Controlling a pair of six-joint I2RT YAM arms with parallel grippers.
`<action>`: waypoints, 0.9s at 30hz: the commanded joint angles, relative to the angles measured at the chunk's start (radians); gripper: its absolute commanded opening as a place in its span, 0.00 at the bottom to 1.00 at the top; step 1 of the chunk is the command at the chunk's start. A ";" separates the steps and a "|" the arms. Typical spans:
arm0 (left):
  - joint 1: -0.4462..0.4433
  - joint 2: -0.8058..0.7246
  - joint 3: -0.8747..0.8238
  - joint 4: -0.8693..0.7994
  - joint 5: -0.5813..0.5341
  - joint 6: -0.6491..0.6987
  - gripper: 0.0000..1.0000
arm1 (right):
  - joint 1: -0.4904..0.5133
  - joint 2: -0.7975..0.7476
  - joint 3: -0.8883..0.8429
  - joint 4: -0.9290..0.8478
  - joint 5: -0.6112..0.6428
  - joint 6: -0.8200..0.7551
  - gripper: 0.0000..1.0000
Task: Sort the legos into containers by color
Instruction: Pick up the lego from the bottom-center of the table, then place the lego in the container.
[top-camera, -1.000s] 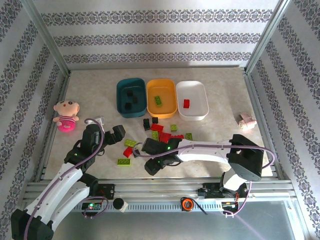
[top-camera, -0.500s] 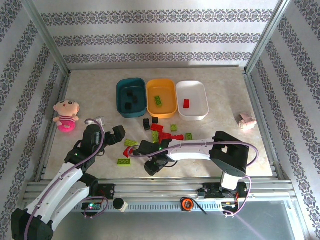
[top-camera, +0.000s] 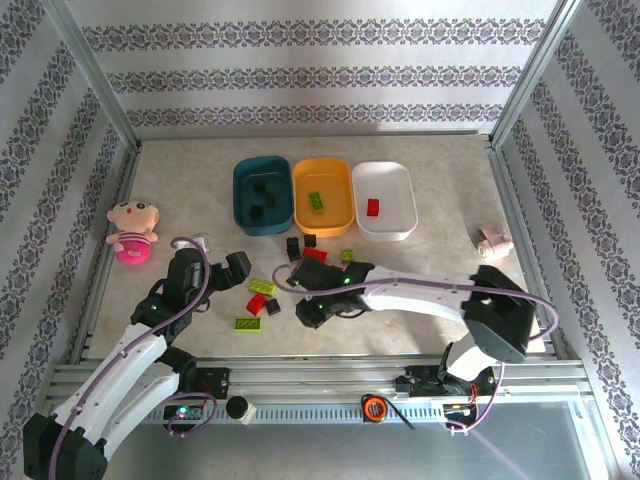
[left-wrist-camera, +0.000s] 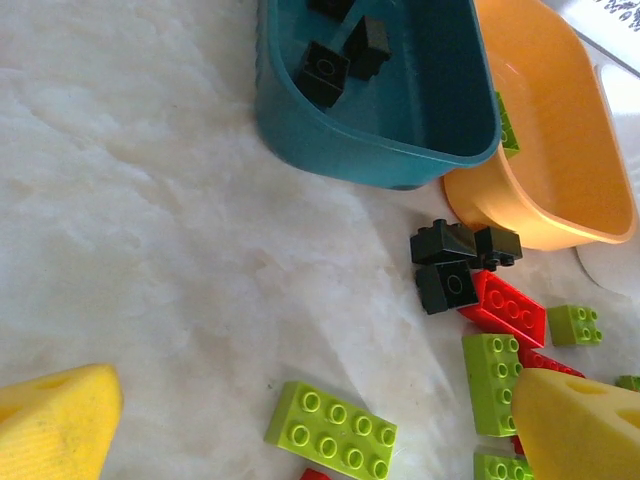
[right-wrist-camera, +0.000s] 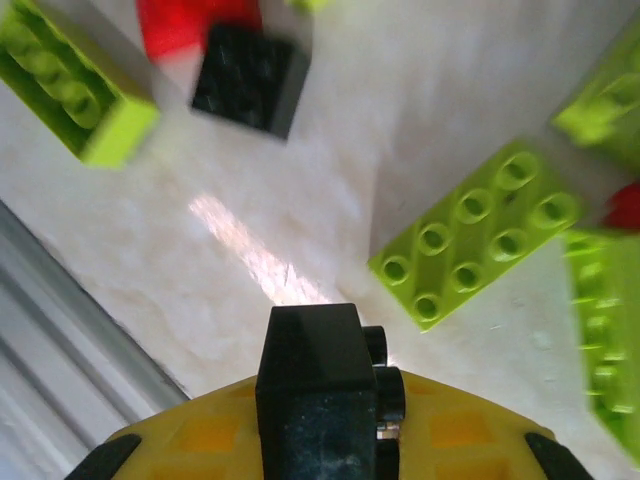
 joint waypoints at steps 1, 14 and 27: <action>0.008 -0.015 0.045 -0.051 -0.031 0.003 1.00 | -0.084 -0.031 0.098 -0.006 -0.006 -0.062 0.15; 0.009 -0.008 0.069 -0.111 -0.021 0.003 1.00 | -0.277 0.521 0.763 0.034 -0.018 -0.127 0.16; 0.007 0.034 0.011 -0.104 0.091 -0.036 0.98 | -0.299 0.853 1.235 -0.091 0.013 -0.089 0.56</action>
